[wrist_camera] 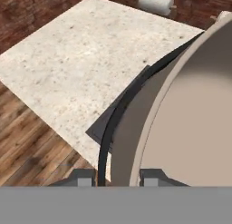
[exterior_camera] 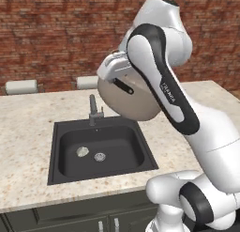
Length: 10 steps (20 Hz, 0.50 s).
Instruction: Dump the garlic from the pot into the sink. Then turn on the water and wash the garlic. Then turn off the water and put the garlic back in the pot.
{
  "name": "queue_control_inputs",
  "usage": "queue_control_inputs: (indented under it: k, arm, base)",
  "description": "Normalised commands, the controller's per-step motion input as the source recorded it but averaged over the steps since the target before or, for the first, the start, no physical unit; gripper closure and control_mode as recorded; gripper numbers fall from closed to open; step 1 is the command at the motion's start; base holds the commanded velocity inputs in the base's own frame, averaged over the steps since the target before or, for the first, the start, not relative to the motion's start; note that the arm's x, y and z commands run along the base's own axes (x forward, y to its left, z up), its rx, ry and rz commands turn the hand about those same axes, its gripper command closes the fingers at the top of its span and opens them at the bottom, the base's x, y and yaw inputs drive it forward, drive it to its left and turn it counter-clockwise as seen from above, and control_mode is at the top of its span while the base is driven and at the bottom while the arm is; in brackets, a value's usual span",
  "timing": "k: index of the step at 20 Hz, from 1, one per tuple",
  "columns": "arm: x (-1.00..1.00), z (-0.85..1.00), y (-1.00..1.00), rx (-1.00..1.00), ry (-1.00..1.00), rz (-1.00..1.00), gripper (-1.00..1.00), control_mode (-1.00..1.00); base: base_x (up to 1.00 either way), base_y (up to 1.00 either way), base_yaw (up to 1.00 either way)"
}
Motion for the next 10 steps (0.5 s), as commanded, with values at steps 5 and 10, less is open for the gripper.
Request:
queue_control_inputs:
  k: [5, 10]
  arm:
    - [0.41, -0.4, -0.49, -0.18, 0.03, -0.17, 1.0, -1.0]
    - [0.36, -0.76, -0.57, -0.06, 0.03, -0.12, 1.0, -1.0]
  base:
    - [0.0, 0.0, 0.0]
    - [0.0, 0.0, 0.0]
